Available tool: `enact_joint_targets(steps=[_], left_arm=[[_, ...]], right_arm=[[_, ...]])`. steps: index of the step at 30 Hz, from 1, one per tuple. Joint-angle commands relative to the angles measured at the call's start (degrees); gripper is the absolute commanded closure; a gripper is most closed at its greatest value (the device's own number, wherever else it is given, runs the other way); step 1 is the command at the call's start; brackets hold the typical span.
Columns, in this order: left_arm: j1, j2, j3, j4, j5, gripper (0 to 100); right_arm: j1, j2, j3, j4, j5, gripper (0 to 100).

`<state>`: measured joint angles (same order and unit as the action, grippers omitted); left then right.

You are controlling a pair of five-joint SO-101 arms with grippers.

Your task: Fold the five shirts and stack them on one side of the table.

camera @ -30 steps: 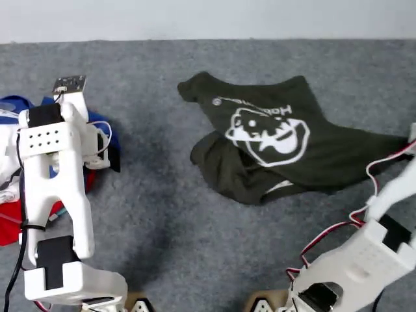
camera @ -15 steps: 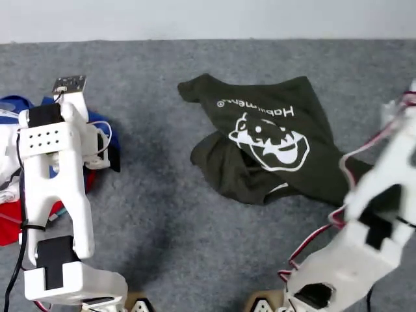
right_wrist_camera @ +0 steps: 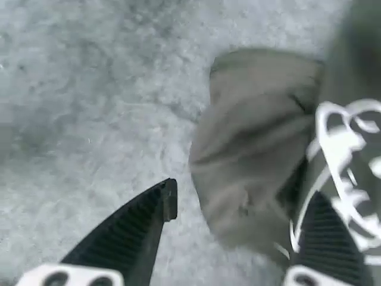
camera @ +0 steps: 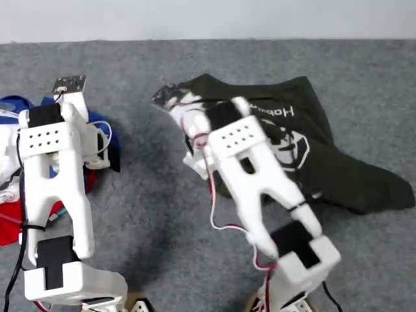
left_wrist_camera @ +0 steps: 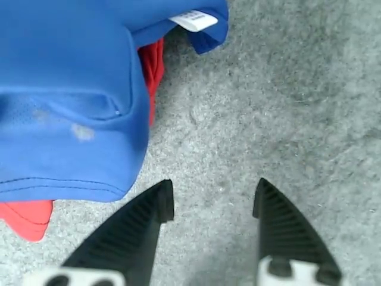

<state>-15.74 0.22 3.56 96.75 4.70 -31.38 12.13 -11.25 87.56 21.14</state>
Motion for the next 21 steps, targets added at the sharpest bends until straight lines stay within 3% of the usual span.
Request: enact_joint_targets(steps=[1,8,16,18,21], left_arm=[[-0.1,-0.4,-0.2,0.8,-0.8,78],[-0.3,-0.1,-0.2,0.8,-0.8,78],[-0.2,0.1,-0.2,0.5,-0.8,78],[-0.3,0.1,-0.2,0.5,-0.8,78],[-0.3,0.1,-0.2,0.7,-0.8,78]], right_arm=[[-0.7,6.0,-0.2,-5.8,-0.1,72.1],[0.7,19.9,-4.7,-14.6,-0.3,72.3],[3.8,31.0,-18.1,-9.5,0.0,72.7],[3.8,32.3,-19.8,-9.3,0.0,76.4],[4.2,32.5,-22.3,-6.7,2.2,90.7]])
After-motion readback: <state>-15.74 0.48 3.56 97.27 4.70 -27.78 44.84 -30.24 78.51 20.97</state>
